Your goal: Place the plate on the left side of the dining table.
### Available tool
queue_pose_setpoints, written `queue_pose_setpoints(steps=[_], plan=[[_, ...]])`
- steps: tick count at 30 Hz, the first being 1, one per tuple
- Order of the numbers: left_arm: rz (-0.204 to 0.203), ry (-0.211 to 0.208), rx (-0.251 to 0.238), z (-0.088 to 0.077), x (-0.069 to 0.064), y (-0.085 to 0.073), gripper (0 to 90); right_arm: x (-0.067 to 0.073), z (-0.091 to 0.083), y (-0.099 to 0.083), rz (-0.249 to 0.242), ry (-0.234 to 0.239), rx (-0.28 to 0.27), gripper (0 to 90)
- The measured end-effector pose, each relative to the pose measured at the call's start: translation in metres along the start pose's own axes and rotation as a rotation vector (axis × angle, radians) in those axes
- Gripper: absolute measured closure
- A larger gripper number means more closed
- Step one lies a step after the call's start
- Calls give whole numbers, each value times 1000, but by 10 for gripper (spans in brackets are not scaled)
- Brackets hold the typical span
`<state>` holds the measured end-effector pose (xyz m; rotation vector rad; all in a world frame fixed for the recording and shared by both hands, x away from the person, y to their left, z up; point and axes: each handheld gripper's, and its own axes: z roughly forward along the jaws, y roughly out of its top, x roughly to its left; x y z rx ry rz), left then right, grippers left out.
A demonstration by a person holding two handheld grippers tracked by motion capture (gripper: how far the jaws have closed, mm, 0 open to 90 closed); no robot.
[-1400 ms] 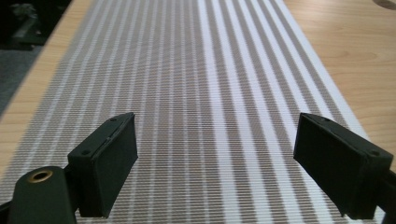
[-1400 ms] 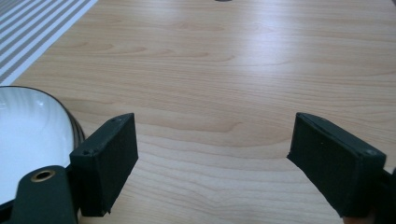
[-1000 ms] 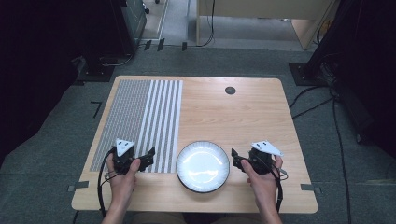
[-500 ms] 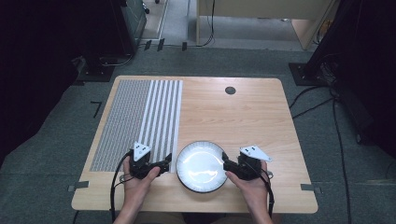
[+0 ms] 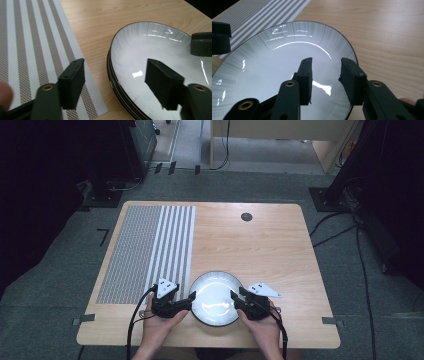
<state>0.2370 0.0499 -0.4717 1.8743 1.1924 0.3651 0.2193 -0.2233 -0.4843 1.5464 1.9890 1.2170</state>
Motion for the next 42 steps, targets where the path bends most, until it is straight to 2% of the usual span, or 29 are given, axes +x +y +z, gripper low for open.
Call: queue_pose_setpoints(steps=[2,5,6,7,8,10,13,14,21,25,28,30,31,34,39,42], plan=[[6,-12,13,1,-2,-1,402,-1,0,-2,19,9,11,652],[17,-14,27,3,-3,-3,494,-1,0,-4,16,3,9,678],[21,-16,43,4,-4,-4,532,0,0,-4,37,25,25,719],[21,-16,43,4,-4,-4,554,0,0,-4,37,25,25,719],[25,-21,51,5,-4,-4,603,1,0,-5,53,42,50,749],[30,-32,57,6,-5,-5,691,1,0,-6,63,40,61,779],[38,-20,59,6,-5,-6,745,1,1,-7,71,46,68,789],[29,-24,57,6,-3,-7,759,1,2,-9,86,48,75,806],[26,-22,53,6,-3,-8,776,5,6,-13,108,50,66,821],[15,-47,46,6,0,-9,765,7,6,-14,99,28,46,816],[21,-45,45,5,0,-9,771,4,-1,-12,129,-6,-4,840],[23,-43,43,5,0,-9,775,3,-2,-12,134,-14,-9,839],[23,-40,39,5,-1,-9,791,-2,-2,-12,158,-26,-6,835],[25,-35,31,3,-1,-9,810,-3,-1,-13,186,14,12,816],[25,-39,28,3,0,-9,822,0,-1,-14,177,-8,5,816],[20,-40,22,2,0,-9,827,0,3,-15,169,16,31,819]])
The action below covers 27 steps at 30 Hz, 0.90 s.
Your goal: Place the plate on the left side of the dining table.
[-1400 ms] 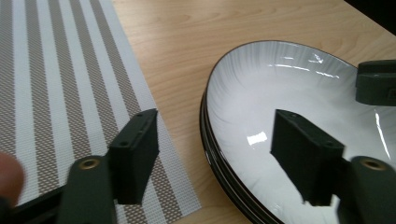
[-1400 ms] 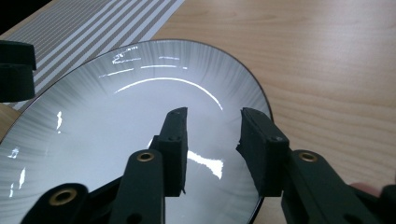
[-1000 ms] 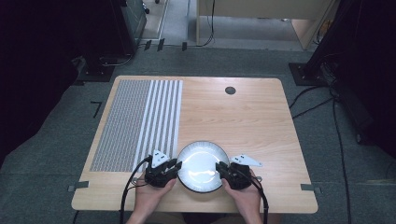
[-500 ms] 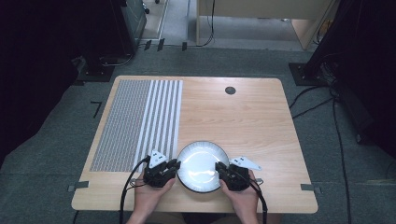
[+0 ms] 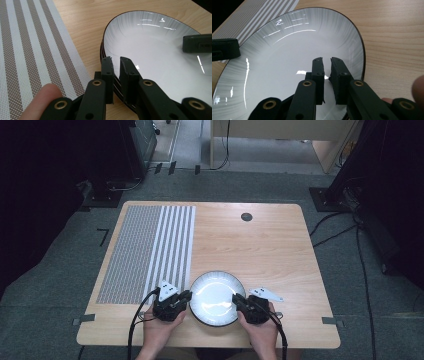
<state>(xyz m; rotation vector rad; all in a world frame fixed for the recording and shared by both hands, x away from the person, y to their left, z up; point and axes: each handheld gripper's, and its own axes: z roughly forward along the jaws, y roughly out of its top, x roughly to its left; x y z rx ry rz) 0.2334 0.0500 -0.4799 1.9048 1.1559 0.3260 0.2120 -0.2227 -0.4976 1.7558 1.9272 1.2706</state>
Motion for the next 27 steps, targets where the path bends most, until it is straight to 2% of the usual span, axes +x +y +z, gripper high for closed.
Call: queue_pose_setpoints(steps=[2,4,5,8,10,11,12,13,14,15,16,19,21,23,27], plan=[[1,-1,2,0,0,0,828,0,0,0,-1,5,2,821],[0,-8,3,0,1,0,829,2,2,-1,5,46,19,841],[0,-8,3,0,1,0,829,2,2,-1,5,46,19,841],[0,-8,6,0,1,0,828,7,3,-5,-6,25,-1,833],[-3,-10,6,0,2,0,828,4,-4,-3,20,-6,-79,819],[-2,-10,6,0,2,0,828,4,-4,-3,20,-6,-79,819],[0,-8,6,0,1,0,828,-1,-8,0,33,-43,-108,801],[0,-8,6,0,1,0,828,-3,-9,1,35,-46,-112,801],[1,-7,6,0,1,0,828,-3,-9,1,35,-46,-112,801],[0,-7,6,0,1,0,828,-6,-8,2,56,-15,-103,786],[-2,-10,6,-1,2,1,828,-6,-7,2,55,-3,-93,784],[2,-12,6,-1,2,1,829,-2,-10,0,50,-49,-120,797],[0,-12,6,-1,2,1,829,-2,-10,0,56,-48,-117,796],[0,-11,6,-1,2,0,829,-4,-8,0,67,-23,-93,795],[-1,-10,4,-1,1,0,829,-3,-8,1,65,-25,-91,793]])
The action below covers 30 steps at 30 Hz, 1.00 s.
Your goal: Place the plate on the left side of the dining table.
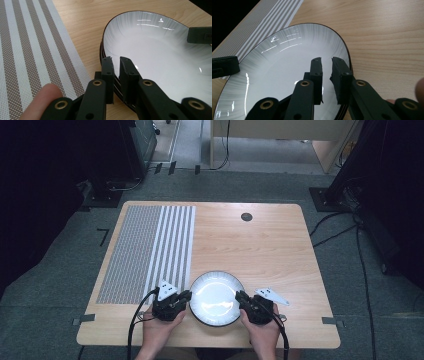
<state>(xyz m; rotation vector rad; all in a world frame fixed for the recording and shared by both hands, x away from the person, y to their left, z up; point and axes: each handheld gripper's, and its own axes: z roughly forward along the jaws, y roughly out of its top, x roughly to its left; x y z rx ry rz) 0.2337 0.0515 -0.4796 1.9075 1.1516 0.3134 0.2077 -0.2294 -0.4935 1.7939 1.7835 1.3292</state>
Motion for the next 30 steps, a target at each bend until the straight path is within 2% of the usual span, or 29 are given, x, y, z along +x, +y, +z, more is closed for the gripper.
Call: queue_pose_setpoints(steps=[8,9,10,12,13,15,16,17,18,19,20,21,22,24,25,27,30], plan=[[-12,-13,8,1,1,0,818,0,-2,3,16,13,47,800],[-14,-26,23,3,2,0,817,0,-1,3,35,29,75,803],[-12,-25,21,3,2,-1,797,0,3,1,63,69,117,809],[-17,-31,23,2,3,-1,794,2,5,-2,76,81,102,812],[-16,-32,23,2,3,-1,794,5,7,-3,76,117,124,829],[-15,-30,22,2,3,-1,795,6,9,-4,73,143,139,831],[-14,-28,21,2,3,-1,795,6,9,-4,73,143,139,831],[-13,-27,18,2,3,-1,804,7,5,-3,71,126,101,806],[-12,-25,17,2,3,-1,804,7,5,-3,71,126,101,806],[-12,-24,14,2,3,-1,810,6,2,-1,77,120,70,791],[-10,-22,13,2,3,0,819,1,-5,4,92,100,1,765],[-10,-21,12,2,2,0,821,-1,-8,6,95,80,-25,764],[-10,-21,12,2,2,0,823,-1,-8,6,95,80,-25,764],[-7,-18,11,2,2,0,824,-10,-15,11,89,20,-75,752],[-7,-17,12,2,2,0,826,-14,-14,12,81,0,-58,745],[-5,-16,12,2,2,0,827,-17,-9,11,82,13,-11,736],[-7,-17,11,2,2,0,828,-16,-5,8,70,10,0,728]])
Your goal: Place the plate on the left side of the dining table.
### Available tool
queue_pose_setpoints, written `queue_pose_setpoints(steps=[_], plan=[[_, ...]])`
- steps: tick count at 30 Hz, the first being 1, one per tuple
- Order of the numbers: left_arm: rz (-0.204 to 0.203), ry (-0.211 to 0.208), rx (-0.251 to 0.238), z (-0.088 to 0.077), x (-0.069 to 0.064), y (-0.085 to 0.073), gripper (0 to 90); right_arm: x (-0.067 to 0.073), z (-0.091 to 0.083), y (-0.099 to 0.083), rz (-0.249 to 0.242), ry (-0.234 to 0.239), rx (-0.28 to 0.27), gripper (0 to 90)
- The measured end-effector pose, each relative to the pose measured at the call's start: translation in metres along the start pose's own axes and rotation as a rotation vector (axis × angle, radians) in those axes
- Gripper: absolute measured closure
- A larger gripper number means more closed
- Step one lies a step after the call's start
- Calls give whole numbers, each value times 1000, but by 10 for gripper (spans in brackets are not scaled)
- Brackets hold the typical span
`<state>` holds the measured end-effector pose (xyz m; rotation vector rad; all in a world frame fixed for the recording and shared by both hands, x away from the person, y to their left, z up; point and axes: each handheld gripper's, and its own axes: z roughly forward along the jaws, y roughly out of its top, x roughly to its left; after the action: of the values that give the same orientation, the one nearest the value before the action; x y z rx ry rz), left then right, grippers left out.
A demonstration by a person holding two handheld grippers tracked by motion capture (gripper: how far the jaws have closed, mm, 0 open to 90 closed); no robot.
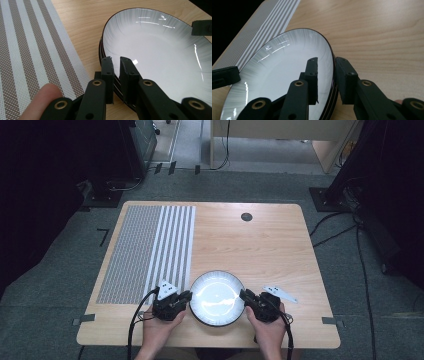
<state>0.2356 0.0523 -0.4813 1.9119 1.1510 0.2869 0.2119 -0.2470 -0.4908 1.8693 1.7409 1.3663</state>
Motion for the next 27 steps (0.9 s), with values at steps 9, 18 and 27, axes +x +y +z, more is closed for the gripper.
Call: queue_pose_setpoints(steps=[9,18,27], plan=[[-10,-10,1,0,2,0,826,-2,-1,1,61,21,16,744],[-9,-8,3,1,2,-1,821,-12,-2,5,144,94,52,722],[-12,0,3,2,2,-1,821,-4,-1,3,76,23,37,806]])
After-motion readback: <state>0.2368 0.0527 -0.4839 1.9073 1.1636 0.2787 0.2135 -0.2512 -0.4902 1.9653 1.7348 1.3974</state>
